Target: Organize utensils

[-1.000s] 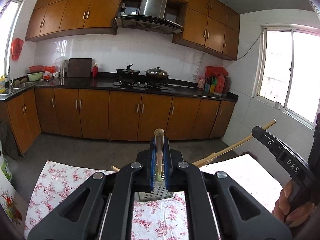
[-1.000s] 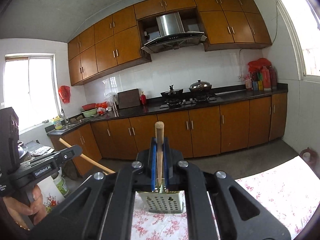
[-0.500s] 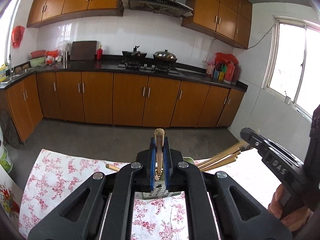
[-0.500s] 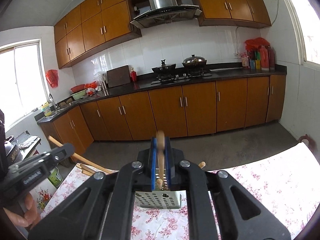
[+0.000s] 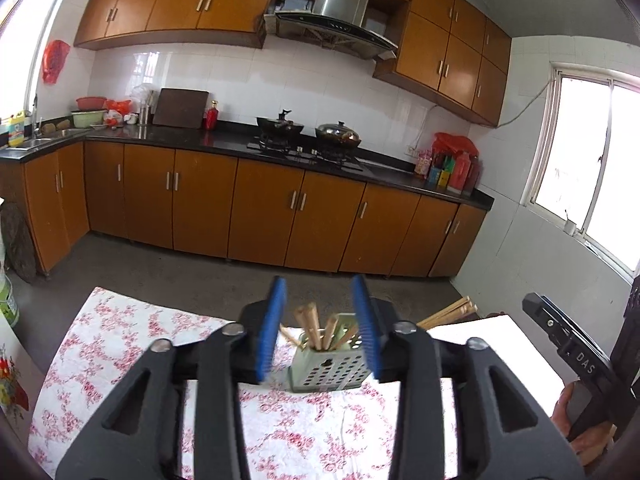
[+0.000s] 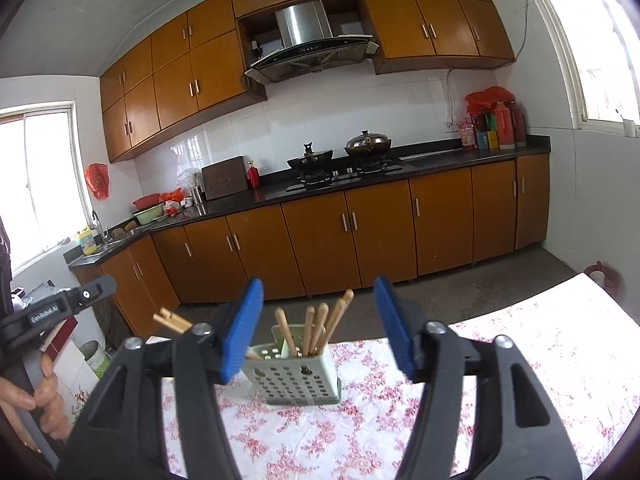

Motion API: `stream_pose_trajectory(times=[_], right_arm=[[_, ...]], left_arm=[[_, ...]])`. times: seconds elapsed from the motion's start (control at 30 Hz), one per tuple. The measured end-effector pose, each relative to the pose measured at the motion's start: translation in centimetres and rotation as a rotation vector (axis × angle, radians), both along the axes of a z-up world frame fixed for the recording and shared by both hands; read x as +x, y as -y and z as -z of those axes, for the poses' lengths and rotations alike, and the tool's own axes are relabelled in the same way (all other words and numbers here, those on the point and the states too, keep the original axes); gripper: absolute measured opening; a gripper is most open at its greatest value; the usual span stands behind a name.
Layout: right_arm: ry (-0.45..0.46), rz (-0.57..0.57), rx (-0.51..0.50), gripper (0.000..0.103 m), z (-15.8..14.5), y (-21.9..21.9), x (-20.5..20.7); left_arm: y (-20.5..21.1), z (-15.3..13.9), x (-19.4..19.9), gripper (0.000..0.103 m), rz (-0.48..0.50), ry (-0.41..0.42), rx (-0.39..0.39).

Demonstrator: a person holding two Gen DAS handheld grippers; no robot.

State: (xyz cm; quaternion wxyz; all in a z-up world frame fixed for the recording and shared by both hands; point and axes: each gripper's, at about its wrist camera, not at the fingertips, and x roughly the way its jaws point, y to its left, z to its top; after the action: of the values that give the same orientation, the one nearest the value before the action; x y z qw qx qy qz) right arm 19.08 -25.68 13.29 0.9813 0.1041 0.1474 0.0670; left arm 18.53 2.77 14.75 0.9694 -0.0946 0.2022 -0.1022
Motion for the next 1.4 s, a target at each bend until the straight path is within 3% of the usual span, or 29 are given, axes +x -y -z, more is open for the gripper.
stream_pose_trajectory(times=[0.13, 0.2, 0.37, 0.47, 0.63, 0.9, 1.13, 1.4], right_arm=[[-0.003, 0.012, -0.038, 0.082, 2.4, -0.5, -2.8], [0.001, 0.032, -0.075, 0.096, 3.8, -1.1, -4.1], [0.017, 0.055, -0.143, 0.099, 6.8, -2.8, -6.7], [0.027, 0.081, -0.197, 0.099, 8.5, -4.0, -8.2], [0.03, 0.084, -0.257, 0.099, 10.8, -5.3, -10.2], [-0.011, 0.077, -0.197, 0.099, 14.2, -5.1, -12.9], [0.008, 0.1, -0.245, 0.099, 16.0, -5.7, -14.6], [-0.01, 0.086, -0.25, 0.099, 16.8, -6.2, -14.7]], left_arm=[[-0.9, 2.8, -2.4, 0.056, -0.036, -0.015, 0.023], [-0.9, 4.7, -3.8, 0.065, -0.056, -0.007, 0.057], [-0.2, 7.9, -7.0, 0.092, -0.076, 0.046, 0.125], [0.5, 9.1, -9.2, 0.101, -0.079, 0.109, 0.158], [1.1, 11.1, -11.8, 0.101, -0.098, 0.144, 0.19], [0.6, 14.9, -14.6, 0.101, -0.149, 0.105, 0.189], [1.4, 15.7, -16.2, 0.101, -0.141, 0.138, 0.241], [1.2, 16.4, -16.4, 0.101, -0.147, 0.117, 0.219]])
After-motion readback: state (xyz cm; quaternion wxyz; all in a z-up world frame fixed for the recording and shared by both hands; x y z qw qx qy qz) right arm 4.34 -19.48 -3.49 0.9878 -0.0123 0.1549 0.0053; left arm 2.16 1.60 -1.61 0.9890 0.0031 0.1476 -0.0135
